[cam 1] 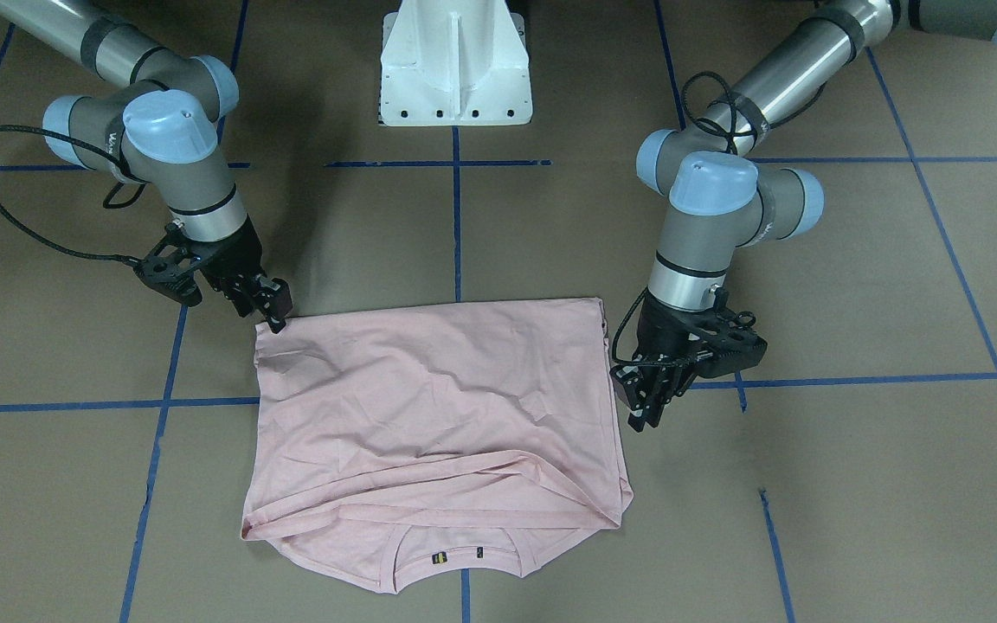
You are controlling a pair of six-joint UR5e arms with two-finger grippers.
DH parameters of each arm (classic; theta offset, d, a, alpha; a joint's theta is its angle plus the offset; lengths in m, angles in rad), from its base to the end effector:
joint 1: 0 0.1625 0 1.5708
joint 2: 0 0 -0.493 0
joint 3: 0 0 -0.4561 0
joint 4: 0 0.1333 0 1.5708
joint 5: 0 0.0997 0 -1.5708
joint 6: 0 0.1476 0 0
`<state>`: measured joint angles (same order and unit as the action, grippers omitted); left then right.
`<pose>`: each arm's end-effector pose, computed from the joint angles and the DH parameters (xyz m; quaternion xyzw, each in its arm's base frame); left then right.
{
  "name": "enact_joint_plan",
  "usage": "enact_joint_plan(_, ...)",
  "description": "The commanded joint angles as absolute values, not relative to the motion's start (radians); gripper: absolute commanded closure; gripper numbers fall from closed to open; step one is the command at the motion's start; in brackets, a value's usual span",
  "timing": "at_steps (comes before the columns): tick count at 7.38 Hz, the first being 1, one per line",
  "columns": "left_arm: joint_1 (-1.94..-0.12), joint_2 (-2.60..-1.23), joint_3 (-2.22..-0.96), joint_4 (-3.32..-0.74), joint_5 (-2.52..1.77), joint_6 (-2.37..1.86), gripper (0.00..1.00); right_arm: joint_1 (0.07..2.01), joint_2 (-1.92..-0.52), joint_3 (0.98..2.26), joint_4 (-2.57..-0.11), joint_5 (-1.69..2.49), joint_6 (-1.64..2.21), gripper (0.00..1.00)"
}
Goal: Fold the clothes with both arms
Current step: 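Release and move the right gripper to the folded shirt's nearer corner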
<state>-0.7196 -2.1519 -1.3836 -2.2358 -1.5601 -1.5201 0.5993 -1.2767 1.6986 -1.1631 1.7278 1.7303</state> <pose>0.5649 -0.6744 0.3849 0.1940 0.4663 -0.2859 0.8144 -0.5438 -0.5050 0.4724 0.0176 -0.4077 0.3086 0.8592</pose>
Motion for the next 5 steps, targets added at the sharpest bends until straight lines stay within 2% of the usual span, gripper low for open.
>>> enact_joint_plan(1,-0.719,-2.151,-1.384,-2.233,-1.560,-1.520,0.68,0.597,-1.267,1.687,-1.169,1.717,1.730,0.42)
enact_joint_plan(2,-0.719,-2.151,-1.384,-2.233,-1.559,-1.520,0.68,0.598,-1.264,1.690,-1.172,1.718,1.730,0.94)
enact_joint_plan(3,-0.719,-2.149,-1.384,-2.232,-1.559,-1.519,0.68,0.597,-1.266,1.687,-1.172,1.718,1.729,1.00)
enact_joint_plan(5,-0.721,-2.148,-1.382,-2.232,-1.557,-1.519,0.68,0.597,-1.264,1.686,-1.172,1.720,1.721,1.00)
